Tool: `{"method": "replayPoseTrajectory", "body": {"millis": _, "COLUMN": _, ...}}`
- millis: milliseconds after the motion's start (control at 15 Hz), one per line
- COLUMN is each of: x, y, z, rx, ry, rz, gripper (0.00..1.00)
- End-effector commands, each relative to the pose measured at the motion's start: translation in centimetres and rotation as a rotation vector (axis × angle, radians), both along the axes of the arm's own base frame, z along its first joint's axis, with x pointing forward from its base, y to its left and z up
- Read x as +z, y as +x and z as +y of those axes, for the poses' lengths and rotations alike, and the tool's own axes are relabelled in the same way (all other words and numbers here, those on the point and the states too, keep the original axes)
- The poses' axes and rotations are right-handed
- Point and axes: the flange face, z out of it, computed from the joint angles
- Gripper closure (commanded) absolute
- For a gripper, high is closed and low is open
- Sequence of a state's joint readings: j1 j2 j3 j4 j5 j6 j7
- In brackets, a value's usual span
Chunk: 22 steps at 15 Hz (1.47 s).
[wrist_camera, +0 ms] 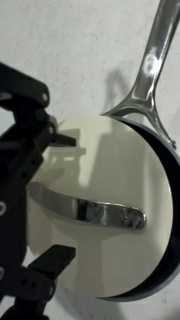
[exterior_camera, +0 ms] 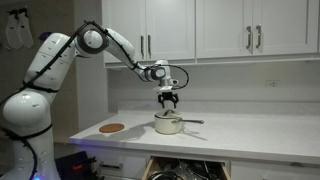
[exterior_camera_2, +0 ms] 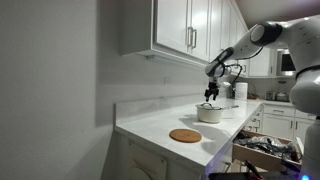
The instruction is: Take the lid from the pot and put it on the brown pot mat
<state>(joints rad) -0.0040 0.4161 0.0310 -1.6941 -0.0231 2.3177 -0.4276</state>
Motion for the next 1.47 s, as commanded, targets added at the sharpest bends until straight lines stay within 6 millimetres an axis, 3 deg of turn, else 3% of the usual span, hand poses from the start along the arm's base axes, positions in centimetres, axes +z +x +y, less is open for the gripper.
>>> {"method": "replayPoseTrajectory", "body": {"millis": 0, "x": -0.6, "y": 1.2, "z": 0.4, "rx": -0.038, "ry": -0.018, "rz": -0.027, "gripper": 0.00}}
{"method": "replayPoseTrajectory", "body": {"millis": 667, "x": -1.8, "y": 2.4, "z": 2.1, "rx": -0.111, "ry": -0.052, "rz": -0.032, "gripper": 0.00}}
{"method": "replayPoseTrajectory", "body": {"millis": 733, "x": -1.8, "y": 2.5, "z": 2.0, "rx": -0.116, "ry": -0.049, "rz": -0.031, "gripper": 0.04}}
{"method": "replayPoseTrajectory", "body": {"millis": 800, "x": -1.8, "y": 2.6, "z": 2.0, "rx": -0.124, "ry": -0.046, "rz": -0.029, "gripper": 0.26}}
{"method": "replayPoseTrajectory", "body": {"millis": 933, "x": -1.8, "y": 2.7, "z": 1.8, "rx": -0.131, "ry": -0.041, "rz": -0.027, "gripper": 0.31}}
{"method": "replayPoseTrajectory", "body": {"millis": 1400, "x": -1.8, "y": 2.9, "z": 1.7, "rx": -0.157, "ry": -0.007, "rz": -0.014, "gripper": 0.85}}
